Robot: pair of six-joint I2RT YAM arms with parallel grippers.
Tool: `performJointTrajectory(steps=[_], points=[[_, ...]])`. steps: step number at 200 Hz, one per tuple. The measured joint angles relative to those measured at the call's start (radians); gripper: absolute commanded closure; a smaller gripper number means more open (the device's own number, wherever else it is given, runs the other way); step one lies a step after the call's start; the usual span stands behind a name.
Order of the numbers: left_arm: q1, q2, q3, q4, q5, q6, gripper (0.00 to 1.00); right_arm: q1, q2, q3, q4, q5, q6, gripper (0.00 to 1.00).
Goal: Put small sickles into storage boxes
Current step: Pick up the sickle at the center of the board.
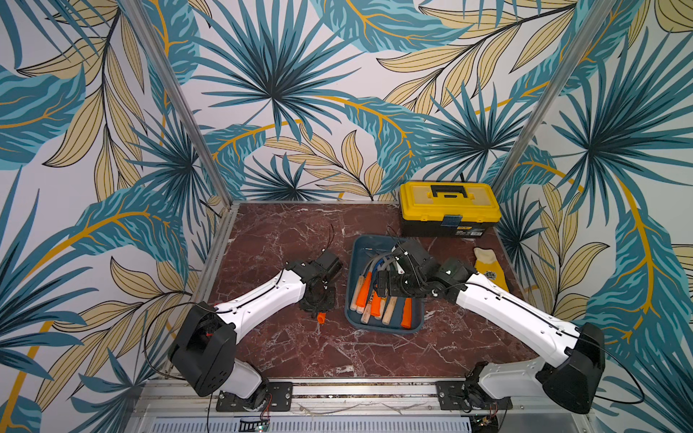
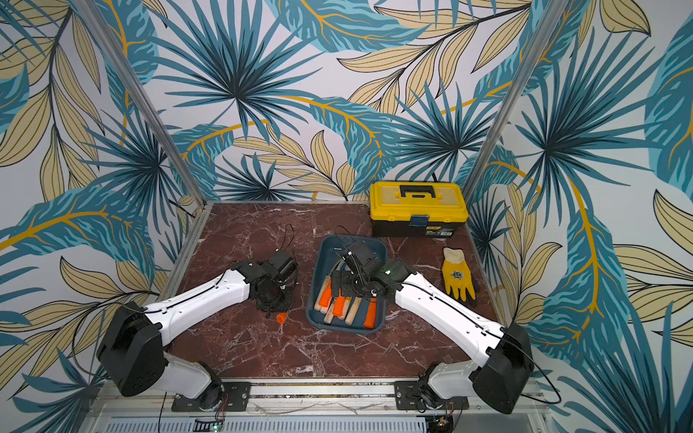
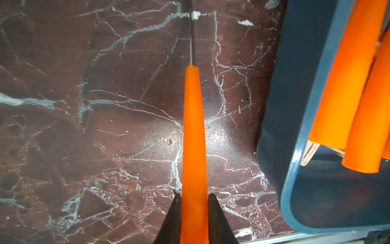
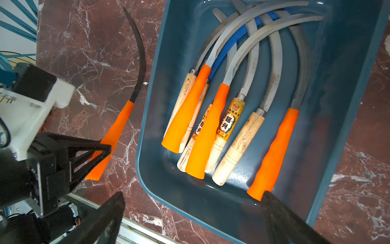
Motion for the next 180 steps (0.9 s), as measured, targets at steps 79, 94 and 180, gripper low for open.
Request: performJointTrajectory(steps=[79,94,180], points=[[0.006,0.1,-0.02,0.022,-0.023,0.035,0.93,0.0,0.009,0.006,0.0,-0.001,0.0,0.0],[0.006,0.127,-0.036,0.045,-0.026,0.039,0.93,0.0,0.009,0.006,0.0,-0.001,0.0,0.0],[0.005,0.172,-0.084,0.117,-0.031,0.037,0.87,0.0,0.009,0.008,-0.001,-0.001,0.0,0.0]])
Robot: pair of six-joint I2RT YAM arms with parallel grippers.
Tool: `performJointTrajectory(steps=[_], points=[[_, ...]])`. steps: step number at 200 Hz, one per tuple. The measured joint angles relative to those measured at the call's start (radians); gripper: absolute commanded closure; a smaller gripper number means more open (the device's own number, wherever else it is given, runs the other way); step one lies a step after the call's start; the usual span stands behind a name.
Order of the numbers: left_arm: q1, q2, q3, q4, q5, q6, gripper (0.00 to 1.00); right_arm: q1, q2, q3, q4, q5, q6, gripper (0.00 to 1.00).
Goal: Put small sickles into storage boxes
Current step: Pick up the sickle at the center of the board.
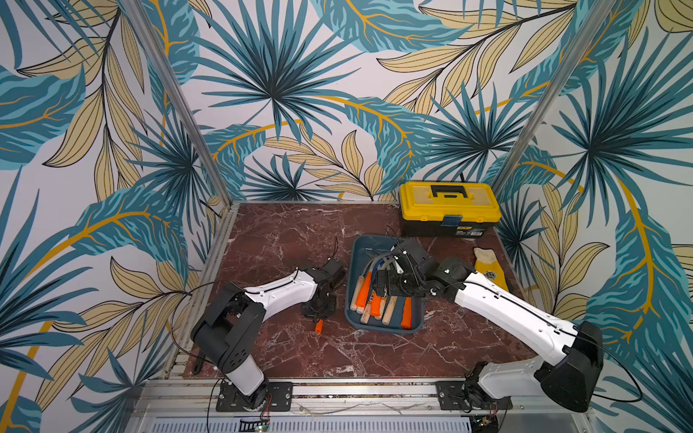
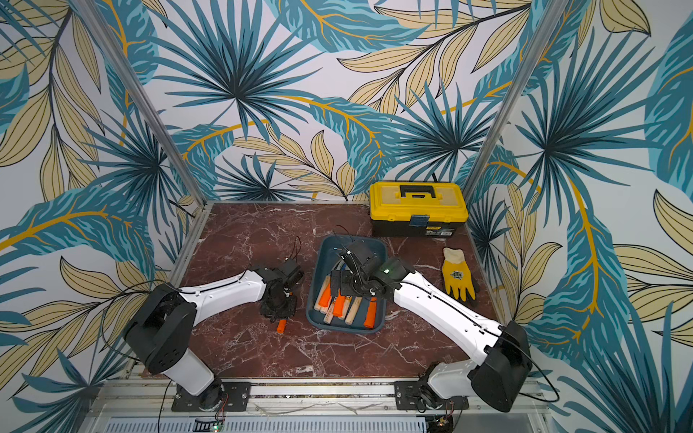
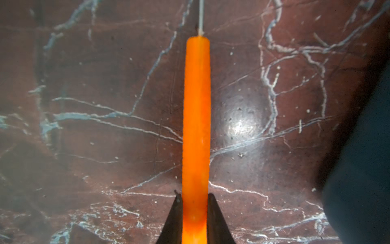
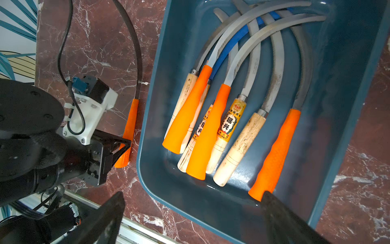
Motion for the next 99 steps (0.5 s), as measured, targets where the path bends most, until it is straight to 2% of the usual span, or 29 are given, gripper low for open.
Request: performJointTrajectory(steps=[14,37,61,65,74,80,99], points=[[0.0,0.003,-0.006,0.006,0.0,-0.001,0.85,0.0,0.0,0.0,0.0,0.0,0.0,0.0],[0.0,0.013,-0.014,0.016,0.003,-0.005,0.75,0.0,0.0,0.0,0.0,0.0,0.0,0.01],[-0.004,0.047,-0.017,0.067,0.002,-0.011,0.74,0.0,0.0,0.0,-0.001,0.0,0.0,0.01],[-0.005,0.048,-0.018,0.069,0.002,-0.011,0.76,0.0,0.0,0.0,-0.002,0.0,0.0,0.0],[-0.006,0.05,-0.019,0.075,-0.001,-0.011,0.9,0.0,0.0,0.0,-0.002,0.0,0.0,0.01],[-0.006,0.05,-0.019,0.072,0.0,-0.007,0.95,0.0,0.0,0.0,-0.003,0.0,0.0,0.0],[-0.009,0.044,-0.023,0.073,-0.002,-0.013,1.0,0.0,0.0,0.0,-0.005,0.0,-0.001,0.01]])
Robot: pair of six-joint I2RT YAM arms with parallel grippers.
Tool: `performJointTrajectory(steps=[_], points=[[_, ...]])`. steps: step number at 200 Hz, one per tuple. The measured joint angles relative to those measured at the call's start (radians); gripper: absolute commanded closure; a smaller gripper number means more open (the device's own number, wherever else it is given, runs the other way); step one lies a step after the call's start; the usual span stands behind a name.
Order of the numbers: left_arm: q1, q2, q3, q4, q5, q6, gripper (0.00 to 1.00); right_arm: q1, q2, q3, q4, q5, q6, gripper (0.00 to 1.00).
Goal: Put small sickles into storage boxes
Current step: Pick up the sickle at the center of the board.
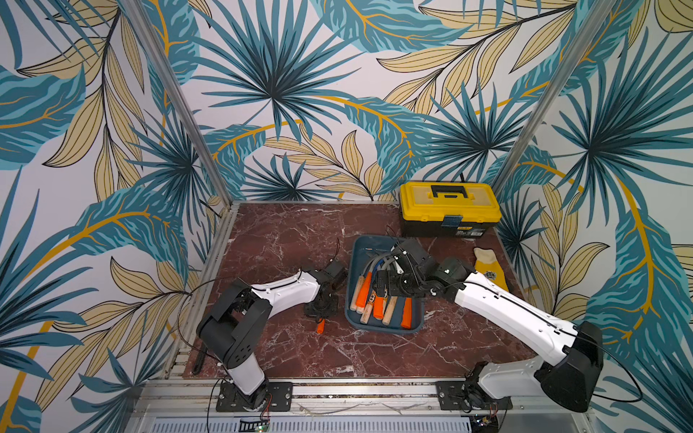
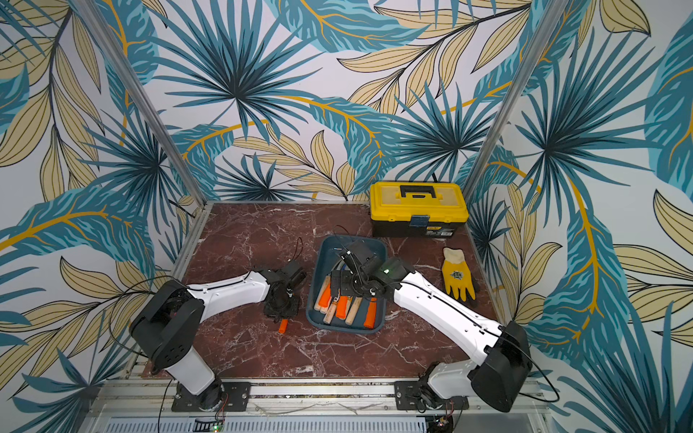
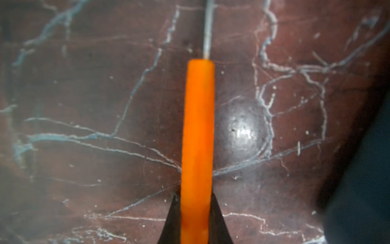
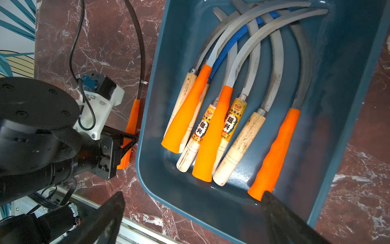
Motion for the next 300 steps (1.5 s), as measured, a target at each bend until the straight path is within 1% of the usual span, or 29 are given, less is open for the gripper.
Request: performJointTrajectory(steps=[54,95,125,152,190,234,268,300], points=[[0.0,-0.052,-0.027,0.029,-0.005,-0.006,1.0,0.0,-0.008,0.0,-0.006,0.0,0.0,0.01],[0.0,-0.115,-0.031,-0.058,-0.01,-0.01,1.0,0.0,-0.022,0.0,-0.012,0.001,-0.003,0.0],[0.0,-0.187,0.035,-0.134,-0.013,-0.008,1.0,0.0,-0.033,0.0,-0.014,0.003,-0.004,0.0],[0.0,-0.218,0.107,-0.169,-0.002,0.005,1.0,0.0,-0.042,0.003,-0.018,0.011,-0.008,0.01],[0.0,-0.229,0.194,-0.202,0.056,0.029,1.0,0.0,-0.06,0.023,-0.032,0.042,-0.026,0.0],[-0.015,-0.223,0.283,-0.214,0.167,0.052,1.0,-0.008,-0.105,0.038,-0.071,0.081,-0.048,0.0],[-0.049,-0.181,0.353,-0.214,0.246,0.06,1.0,-0.028,-0.13,0.039,-0.104,0.103,-0.06,0.0],[-0.084,-0.109,0.414,-0.209,0.299,0.057,1.0,-0.054,-0.17,0.039,-0.135,0.117,-0.072,0.0]])
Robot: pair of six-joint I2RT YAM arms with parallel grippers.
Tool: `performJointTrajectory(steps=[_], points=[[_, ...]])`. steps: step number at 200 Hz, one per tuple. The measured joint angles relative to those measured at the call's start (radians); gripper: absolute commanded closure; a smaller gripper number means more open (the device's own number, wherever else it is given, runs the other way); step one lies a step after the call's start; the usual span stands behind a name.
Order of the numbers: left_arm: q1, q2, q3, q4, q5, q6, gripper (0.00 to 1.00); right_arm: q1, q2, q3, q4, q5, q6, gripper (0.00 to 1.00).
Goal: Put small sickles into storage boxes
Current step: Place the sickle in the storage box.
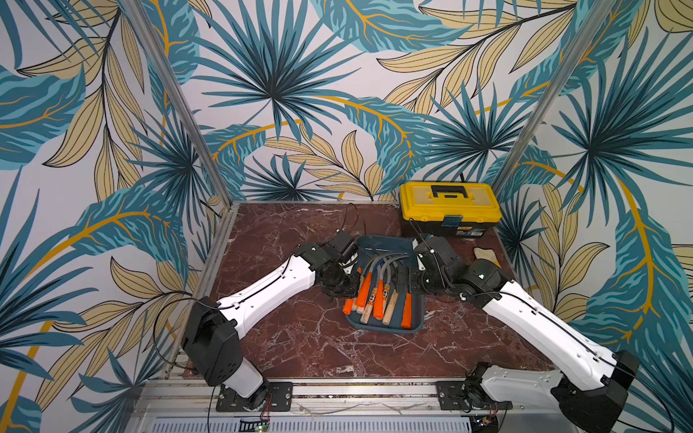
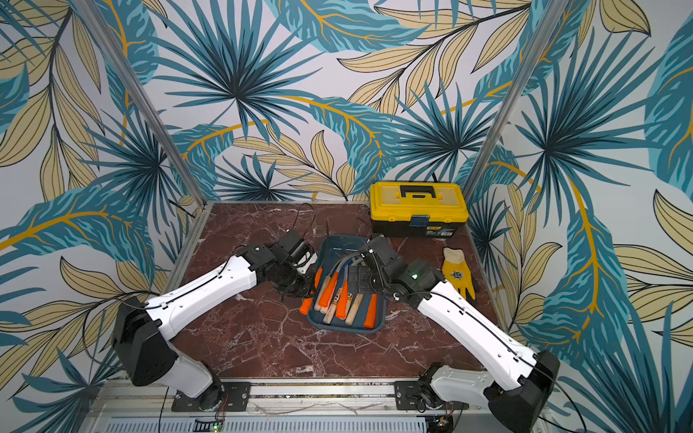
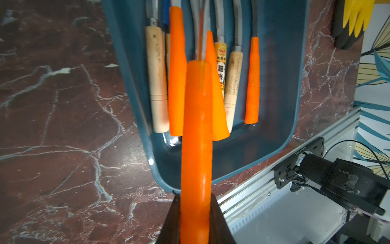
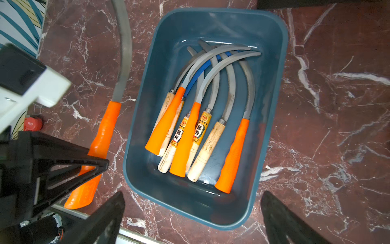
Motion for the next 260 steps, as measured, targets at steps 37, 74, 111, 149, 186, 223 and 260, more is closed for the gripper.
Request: performJointTrajectory(steps=[37,74,111,149,186,223,260], points=[[-0.028,0.079,0.005,0.049,0.059,-0.034,1.0,-0.019,-0.032,0.0,-0.03,0.01,-0.01,0.0],[-0.061,0.155,0.005,0.127,0.108,-0.082,1.0,-0.027,-0.039,0.0,-0.048,0.013,-0.014,0.01],[-0.087,0.246,0.012,0.212,0.159,-0.126,1.0,-0.032,-0.05,0.0,-0.058,0.014,-0.017,0.0],[-0.109,0.359,0.085,0.269,0.198,-0.154,0.97,-0.037,-0.064,0.0,-0.071,0.015,-0.021,0.01],[-0.118,0.439,0.153,0.312,0.232,-0.169,0.91,-0.039,-0.083,-0.015,-0.074,0.015,-0.021,0.0],[-0.124,0.465,0.164,0.332,0.253,-0.182,0.78,-0.04,-0.093,-0.023,-0.08,0.018,-0.021,0.0],[-0.13,0.466,0.164,0.342,0.263,-0.182,0.62,-0.042,-0.104,-0.033,-0.09,0.019,-0.02,0.0]])
